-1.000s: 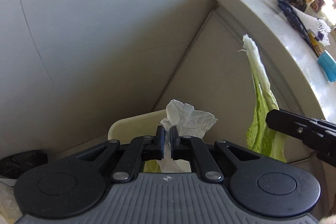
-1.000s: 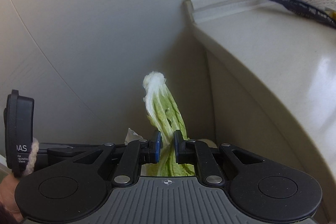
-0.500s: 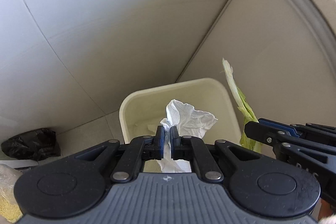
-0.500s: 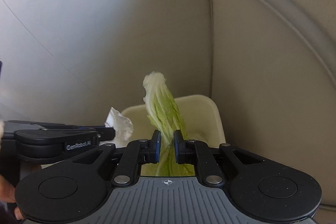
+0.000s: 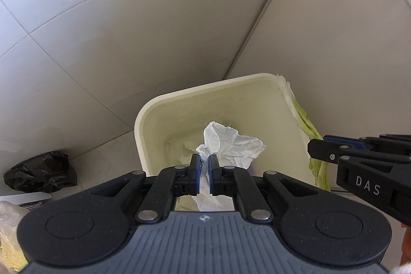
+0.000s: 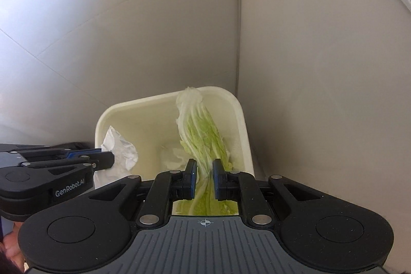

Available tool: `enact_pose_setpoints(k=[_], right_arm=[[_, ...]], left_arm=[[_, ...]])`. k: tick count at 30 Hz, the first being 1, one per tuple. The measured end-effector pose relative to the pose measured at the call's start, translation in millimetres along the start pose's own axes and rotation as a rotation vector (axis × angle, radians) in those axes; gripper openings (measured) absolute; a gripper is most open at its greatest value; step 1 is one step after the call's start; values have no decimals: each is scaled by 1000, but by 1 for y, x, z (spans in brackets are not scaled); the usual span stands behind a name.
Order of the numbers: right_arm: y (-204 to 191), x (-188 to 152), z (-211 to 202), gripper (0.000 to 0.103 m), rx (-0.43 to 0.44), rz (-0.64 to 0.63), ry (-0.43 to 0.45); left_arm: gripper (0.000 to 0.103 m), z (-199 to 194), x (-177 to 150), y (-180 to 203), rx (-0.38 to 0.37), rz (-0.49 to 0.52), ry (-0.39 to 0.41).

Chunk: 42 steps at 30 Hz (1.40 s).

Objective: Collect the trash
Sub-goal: 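Open left gripper over the bin while right gripper releases the cabbage leaf, then raise both tools from the bin back toward the countertop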

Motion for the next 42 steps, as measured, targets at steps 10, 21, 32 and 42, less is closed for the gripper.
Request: enact_pose_setpoints(k=[10,21,32,42], right_arm=[[-18,-1,-1,41,-1,5,-5],[-15,-6,-5,50,12,-2,4],[-17,-18,-38,68,56,-13,64],[-21,-35,-82,81,55,-120,161]], left_arm=[[36,-1,4,8,15,-14,-19],[45,-10,-2,3,20,-36,-5],[71,-25,-8,-3,49,-40,-6],[85,-42,-8,5,84,15,11]])
Point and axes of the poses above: each gripper's, at about its wrist camera, not at the fingertips, and z roughly the way its jaws point, y to its right, x to its top, the point moved 3 cm from there along z, roughly the way its jaws point, and after that the axes turned 8 degrees about -y, right-handed, at the moved point
